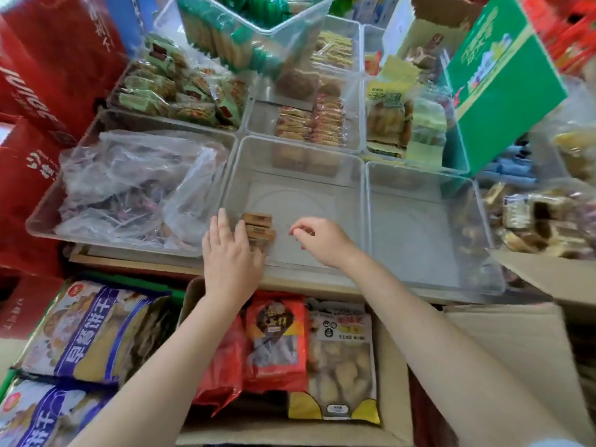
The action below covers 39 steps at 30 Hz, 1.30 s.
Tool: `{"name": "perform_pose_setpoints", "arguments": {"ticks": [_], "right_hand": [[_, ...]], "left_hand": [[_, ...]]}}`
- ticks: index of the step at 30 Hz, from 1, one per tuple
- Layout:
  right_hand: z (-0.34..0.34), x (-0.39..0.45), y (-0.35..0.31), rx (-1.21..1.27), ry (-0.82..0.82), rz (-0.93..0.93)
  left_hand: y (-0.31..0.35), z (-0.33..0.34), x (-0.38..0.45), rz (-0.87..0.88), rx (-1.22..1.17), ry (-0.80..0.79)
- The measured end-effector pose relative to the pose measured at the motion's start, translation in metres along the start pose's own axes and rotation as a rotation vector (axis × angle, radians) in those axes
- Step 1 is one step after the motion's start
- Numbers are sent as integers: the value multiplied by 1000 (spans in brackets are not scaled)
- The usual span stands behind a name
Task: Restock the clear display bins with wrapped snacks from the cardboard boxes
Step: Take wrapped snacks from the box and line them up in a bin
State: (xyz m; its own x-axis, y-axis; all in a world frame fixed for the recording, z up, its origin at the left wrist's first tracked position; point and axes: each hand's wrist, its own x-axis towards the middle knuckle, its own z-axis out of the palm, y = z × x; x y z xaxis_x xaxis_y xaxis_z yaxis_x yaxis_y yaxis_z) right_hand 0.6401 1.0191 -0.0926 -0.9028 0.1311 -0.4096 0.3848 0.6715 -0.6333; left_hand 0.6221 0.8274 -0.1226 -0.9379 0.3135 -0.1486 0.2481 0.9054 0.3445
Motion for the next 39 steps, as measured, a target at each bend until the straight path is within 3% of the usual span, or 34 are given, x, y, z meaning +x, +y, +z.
{"name": "perform_pose_setpoints", "arguments": {"ticks": [2, 6, 9, 11, 15, 20, 25, 28, 33, 36, 39], "right_hand": [[-39, -66, 13, 74, 117, -58], [-102, -194, 84, -22, 556, -119], [-139, -273, 154, -72, 843, -64], [-157, -308, 200, -97, 911, 62], [-170, -338, 293, -306, 676, 388], [-174, -331, 360, -622, 152, 540], [-171, -323, 374, -692, 43, 521], [-183, -334, 370, -349, 169, 470], [-206, -347, 327, 784, 443, 265], [-213, -338, 274, 1331, 377, 34], [-210, -318, 221, 1526, 259, -10]], "left_hand": [[61, 4, -22, 166, -132, 68], [197, 19, -90, 444, -261, -32], [279, 36, -140, 637, -266, -95], [324, 46, -171, 725, -236, -139], [374, 72, -203, 696, -61, -207], [384, 87, -204, 629, -12, -179], [382, 87, -207, 632, -37, -169], [380, 86, -209, 645, -56, -170], [376, 84, -209, 663, -185, -141], [368, 78, -207, 611, -299, -75], [334, 72, -186, 506, -347, -14]]}}
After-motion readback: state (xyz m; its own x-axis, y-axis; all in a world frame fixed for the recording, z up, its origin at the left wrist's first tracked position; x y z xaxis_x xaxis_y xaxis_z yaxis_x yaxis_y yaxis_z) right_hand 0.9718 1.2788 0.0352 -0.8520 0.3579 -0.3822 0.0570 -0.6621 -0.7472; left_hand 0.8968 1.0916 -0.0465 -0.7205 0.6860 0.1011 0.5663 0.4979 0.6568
